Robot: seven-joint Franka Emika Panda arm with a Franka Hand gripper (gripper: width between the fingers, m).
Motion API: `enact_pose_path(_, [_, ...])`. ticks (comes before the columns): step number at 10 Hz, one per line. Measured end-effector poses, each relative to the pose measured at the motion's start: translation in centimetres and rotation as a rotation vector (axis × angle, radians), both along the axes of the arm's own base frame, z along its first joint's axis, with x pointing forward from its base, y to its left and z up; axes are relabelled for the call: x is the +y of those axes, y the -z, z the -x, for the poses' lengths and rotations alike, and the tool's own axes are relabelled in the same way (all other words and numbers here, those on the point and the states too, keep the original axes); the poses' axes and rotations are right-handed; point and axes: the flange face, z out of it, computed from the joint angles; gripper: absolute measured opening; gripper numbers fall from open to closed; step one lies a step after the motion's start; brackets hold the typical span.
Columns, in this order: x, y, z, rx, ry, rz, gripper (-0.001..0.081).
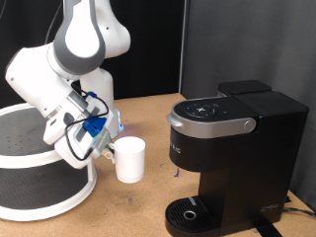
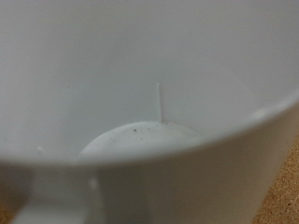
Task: Make a cup of coffee with the keurig machine
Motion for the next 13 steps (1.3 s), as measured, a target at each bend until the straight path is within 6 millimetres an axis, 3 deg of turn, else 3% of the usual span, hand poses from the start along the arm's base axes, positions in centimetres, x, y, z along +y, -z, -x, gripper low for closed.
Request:
enact_pose_path(6, [1.8, 1.8, -2.8, -0.017, 0.015, 0.021, 0.0072])
enact_pose_path(13, [7.0, 4.2, -5.3, -0.030, -0.018, 0.012, 0.0072])
